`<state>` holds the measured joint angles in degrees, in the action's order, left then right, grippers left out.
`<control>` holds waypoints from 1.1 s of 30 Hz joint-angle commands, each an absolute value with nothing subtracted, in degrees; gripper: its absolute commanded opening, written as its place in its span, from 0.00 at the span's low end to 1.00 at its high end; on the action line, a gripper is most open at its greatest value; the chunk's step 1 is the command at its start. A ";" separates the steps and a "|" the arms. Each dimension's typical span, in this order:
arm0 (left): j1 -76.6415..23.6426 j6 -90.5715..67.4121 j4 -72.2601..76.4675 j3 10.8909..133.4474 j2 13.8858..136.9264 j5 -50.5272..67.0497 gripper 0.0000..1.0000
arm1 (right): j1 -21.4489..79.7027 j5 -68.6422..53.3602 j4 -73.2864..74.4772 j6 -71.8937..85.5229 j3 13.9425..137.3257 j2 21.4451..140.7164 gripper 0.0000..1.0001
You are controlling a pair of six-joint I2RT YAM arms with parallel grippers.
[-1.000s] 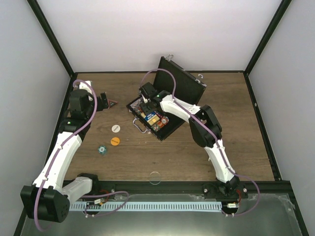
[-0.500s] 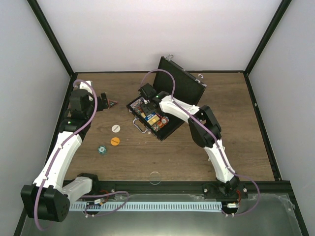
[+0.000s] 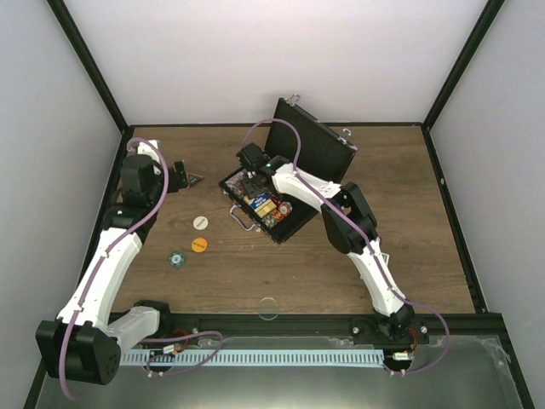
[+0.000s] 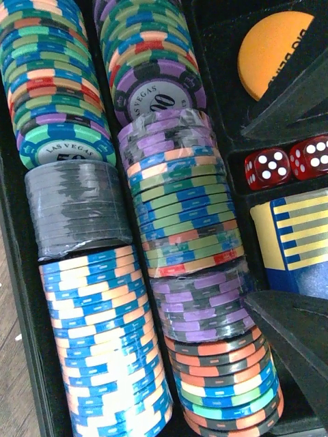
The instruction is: Pack up texas hold em set
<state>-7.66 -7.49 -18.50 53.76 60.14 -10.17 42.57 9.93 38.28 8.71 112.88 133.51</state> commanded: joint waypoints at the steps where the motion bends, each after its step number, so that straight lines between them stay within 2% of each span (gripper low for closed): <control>1: -7.81 -8.01 -17.31 53.53 60.12 -9.76 1.00 | 42.74 11.34 40.21 9.73 115.38 136.22 0.63; 9: -7.82 -8.09 -17.31 53.52 60.03 -9.67 1.00 | 43.72 10.86 40.79 9.11 111.09 134.31 0.56; 21: -7.82 -8.07 -17.29 53.53 60.03 -9.76 1.00 | 44.90 11.34 38.88 10.45 101.97 132.26 0.53; 33: -7.91 -8.00 -17.31 53.53 60.10 -10.02 1.00 | 45.09 11.66 38.59 11.40 101.69 130.07 0.56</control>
<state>-7.66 -7.51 -18.50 53.76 60.14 -10.02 44.14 11.81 29.87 11.51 102.26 129.99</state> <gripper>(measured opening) 0.999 0.543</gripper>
